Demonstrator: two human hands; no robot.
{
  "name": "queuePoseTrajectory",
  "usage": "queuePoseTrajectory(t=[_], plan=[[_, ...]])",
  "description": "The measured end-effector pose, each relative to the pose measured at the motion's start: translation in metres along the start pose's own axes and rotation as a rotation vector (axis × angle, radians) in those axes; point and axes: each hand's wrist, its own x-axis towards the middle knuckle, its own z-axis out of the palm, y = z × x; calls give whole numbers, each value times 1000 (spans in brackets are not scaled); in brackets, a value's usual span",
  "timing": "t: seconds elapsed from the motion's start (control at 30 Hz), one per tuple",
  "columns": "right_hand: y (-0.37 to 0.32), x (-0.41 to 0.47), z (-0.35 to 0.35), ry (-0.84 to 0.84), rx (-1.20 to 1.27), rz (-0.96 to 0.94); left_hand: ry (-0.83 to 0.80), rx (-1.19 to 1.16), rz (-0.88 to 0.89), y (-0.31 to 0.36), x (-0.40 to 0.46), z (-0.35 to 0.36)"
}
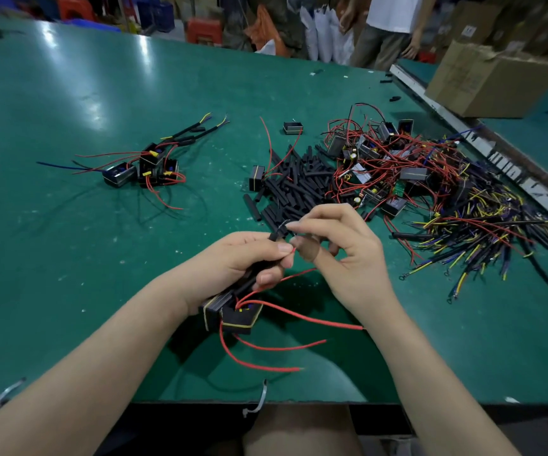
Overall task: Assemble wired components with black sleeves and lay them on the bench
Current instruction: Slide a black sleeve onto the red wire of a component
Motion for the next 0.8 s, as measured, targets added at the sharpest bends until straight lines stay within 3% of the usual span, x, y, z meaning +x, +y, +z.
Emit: queuePoseTrajectory(t=[0.17,0.27,0.43,0.53,0.63,0.8], plan=[[-1,-1,-1,-78,5,-1,-61,-92,-50,-2,0,-5],[-1,-3,-5,-168,31,61,-12,-79,-43,-1,4,-9],[-5,1,-5,-245,357,518,126,45,22,-1,4,-7],[-3,3,-8,-313,479,779,164,268,112,-2,-3,0],[-1,2,-11,-360,570,884,205,467,152,-1,-3,3],[-1,3,-15,-384,675,917,224,511,161,-2,-3,5]])
